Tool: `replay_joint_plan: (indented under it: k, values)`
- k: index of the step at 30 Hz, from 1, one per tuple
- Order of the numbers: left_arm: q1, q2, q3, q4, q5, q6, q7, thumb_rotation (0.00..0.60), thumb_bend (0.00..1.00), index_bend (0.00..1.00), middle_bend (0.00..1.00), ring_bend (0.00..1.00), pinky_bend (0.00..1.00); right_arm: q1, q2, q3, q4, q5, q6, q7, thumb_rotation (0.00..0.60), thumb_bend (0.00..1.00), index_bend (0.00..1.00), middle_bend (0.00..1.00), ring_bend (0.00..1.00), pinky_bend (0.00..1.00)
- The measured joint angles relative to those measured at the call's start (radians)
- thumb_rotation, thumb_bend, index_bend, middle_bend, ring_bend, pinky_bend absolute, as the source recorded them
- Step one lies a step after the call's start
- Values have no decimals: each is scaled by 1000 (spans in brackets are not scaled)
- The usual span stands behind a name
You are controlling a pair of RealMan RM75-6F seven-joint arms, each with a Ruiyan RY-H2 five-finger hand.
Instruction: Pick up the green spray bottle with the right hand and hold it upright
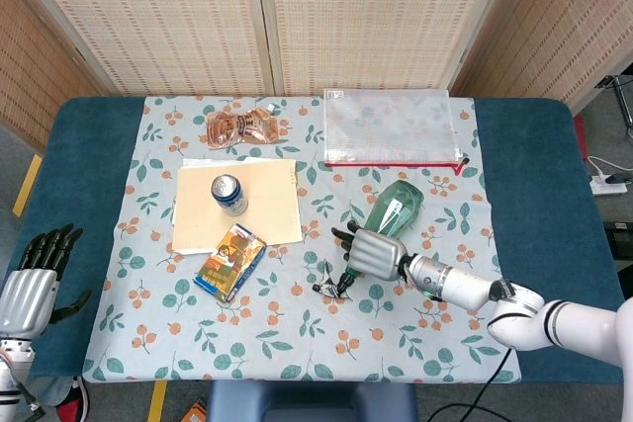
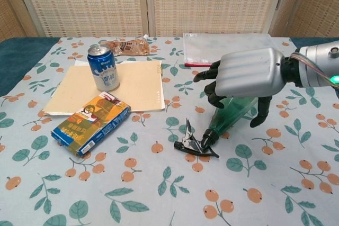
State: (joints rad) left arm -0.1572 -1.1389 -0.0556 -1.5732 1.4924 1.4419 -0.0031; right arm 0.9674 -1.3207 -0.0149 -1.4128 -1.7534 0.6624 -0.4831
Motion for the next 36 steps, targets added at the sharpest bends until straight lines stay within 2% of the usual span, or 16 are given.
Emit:
replay_joint_plan:
  k: [7, 11, 15, 36]
  values:
    - [0, 2, 1, 0, 0, -2, -8, 600, 234, 0, 0, 0, 0, 5, -58, 1, 66, 12, 13, 20, 600, 0, 307, 300, 51, 244]
    - [-1, 5, 2, -1, 1, -4, -15, 600, 235, 0, 0, 0, 0, -2, -82, 7, 95, 45, 15, 13, 600, 0, 272, 300, 51, 232]
    - [-1, 5, 2, -1, 1, -5, -18, 600, 234, 0, 0, 0, 0, -13, -104, 8, 115, 74, 15, 5, 600, 0, 300, 300, 51, 232]
    - [0, 4, -2, -7, -8, -4, -15, 600, 233, 0, 0, 0, 0, -14, -172, -27, 206, 66, 46, 29, 600, 0, 410, 304, 83, 241]
